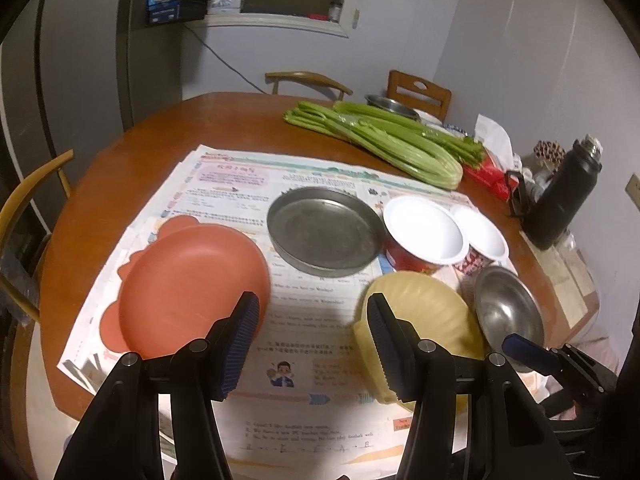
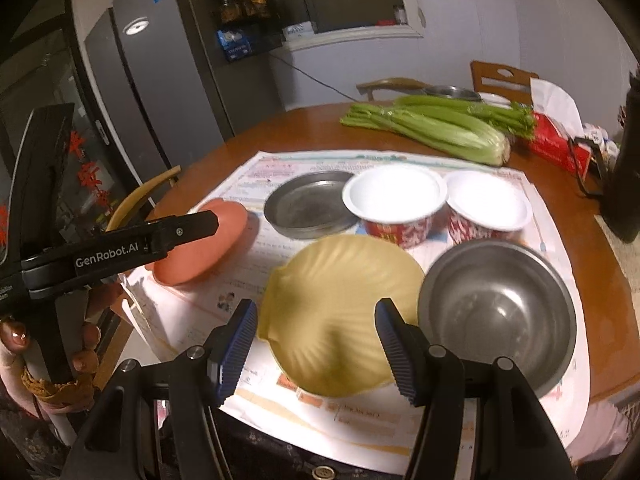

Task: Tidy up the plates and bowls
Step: 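Move the left gripper to the yellow shell plate rim and grasp it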

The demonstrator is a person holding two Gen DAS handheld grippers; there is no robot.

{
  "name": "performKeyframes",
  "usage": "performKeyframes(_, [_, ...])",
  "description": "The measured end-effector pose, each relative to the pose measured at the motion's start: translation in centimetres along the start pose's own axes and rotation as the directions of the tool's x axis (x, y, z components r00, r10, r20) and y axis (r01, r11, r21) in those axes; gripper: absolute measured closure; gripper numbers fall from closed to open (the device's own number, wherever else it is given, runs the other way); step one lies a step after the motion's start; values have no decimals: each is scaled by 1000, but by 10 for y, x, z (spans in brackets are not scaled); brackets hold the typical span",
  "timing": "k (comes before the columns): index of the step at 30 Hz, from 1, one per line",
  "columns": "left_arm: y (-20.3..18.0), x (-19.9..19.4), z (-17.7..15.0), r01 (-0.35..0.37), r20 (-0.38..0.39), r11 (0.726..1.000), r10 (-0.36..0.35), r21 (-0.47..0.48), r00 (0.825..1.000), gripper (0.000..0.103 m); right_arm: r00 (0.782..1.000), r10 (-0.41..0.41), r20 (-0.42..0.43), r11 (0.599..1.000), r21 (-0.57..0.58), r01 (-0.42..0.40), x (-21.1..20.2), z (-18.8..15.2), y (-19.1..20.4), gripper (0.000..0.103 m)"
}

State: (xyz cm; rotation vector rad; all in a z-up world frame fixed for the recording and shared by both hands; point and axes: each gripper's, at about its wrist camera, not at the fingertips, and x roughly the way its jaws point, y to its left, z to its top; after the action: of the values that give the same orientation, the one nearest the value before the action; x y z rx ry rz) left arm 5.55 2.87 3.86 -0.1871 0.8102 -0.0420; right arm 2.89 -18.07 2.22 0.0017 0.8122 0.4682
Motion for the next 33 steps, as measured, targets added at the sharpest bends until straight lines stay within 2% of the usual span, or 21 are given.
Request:
performKeyframes(11, [-12, 20, -11, 8, -56, 999, -6, 42, 998, 45, 994, -46, -96, 998, 30, 49, 14, -31, -9, 41])
performKeyframes(20, [-15, 37, -15, 15, -91, 999, -10, 51, 996, 45, 990, -60, -130, 993, 93, 73, 26, -35, -21, 41])
performKeyframes(33, [-33, 79, -6, 22, -130, 993, -7, 116, 991, 45, 986, -105, -128, 985, 126, 121, 40, -35, -29, 41])
